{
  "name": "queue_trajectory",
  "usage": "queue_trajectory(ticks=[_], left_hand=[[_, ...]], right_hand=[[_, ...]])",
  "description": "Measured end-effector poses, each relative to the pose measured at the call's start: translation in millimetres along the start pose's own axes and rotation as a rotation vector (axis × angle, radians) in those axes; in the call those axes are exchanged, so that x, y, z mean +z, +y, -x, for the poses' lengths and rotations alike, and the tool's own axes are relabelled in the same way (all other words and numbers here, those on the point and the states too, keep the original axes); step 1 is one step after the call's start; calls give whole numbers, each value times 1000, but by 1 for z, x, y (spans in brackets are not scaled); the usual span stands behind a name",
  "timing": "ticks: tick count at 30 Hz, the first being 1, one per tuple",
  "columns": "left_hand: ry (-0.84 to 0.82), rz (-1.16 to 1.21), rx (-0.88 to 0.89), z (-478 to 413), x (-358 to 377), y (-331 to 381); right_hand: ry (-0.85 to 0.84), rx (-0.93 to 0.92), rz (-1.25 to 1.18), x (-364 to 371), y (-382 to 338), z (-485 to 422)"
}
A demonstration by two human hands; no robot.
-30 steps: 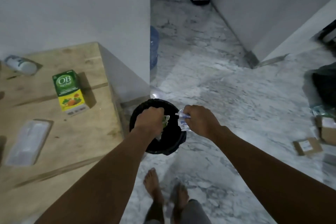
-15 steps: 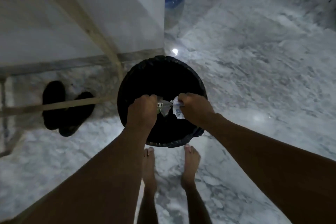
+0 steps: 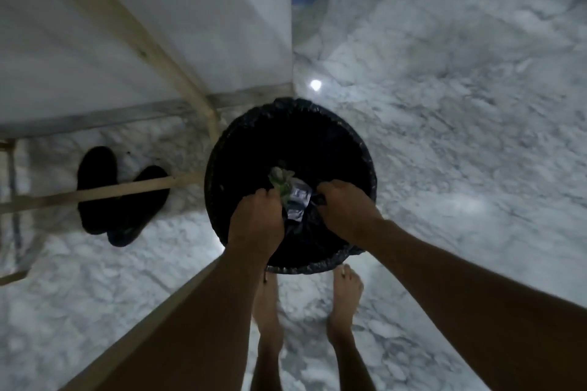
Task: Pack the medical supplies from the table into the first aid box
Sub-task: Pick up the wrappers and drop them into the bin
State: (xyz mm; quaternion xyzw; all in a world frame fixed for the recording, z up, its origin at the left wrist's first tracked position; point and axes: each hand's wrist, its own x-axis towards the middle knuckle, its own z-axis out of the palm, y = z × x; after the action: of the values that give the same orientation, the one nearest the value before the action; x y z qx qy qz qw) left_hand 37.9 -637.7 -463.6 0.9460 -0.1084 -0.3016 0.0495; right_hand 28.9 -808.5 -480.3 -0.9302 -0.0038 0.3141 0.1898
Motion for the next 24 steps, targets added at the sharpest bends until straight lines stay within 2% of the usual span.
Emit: queue_trajectory(ticks=[3, 7, 11, 15, 19, 24], left_hand=[[58, 0, -14, 39, -55, 21], [208, -56, 24, 103, -169, 54], [440, -14, 3, 169, -284, 67], [692, 19, -27, 239, -371, 50], [824, 41, -109, 309, -415, 4], [917, 29, -209, 394, -422, -88]], right_hand=[[48, 35, -4, -56, -19, 46], [219, 29, -2, -159, -63, 117], [420, -38, 35, -259, -116, 179], [571, -137, 57, -336, -180, 233], [680, -244, 67, -365, -255, 276], [744, -350, 76, -347, -365, 316]])
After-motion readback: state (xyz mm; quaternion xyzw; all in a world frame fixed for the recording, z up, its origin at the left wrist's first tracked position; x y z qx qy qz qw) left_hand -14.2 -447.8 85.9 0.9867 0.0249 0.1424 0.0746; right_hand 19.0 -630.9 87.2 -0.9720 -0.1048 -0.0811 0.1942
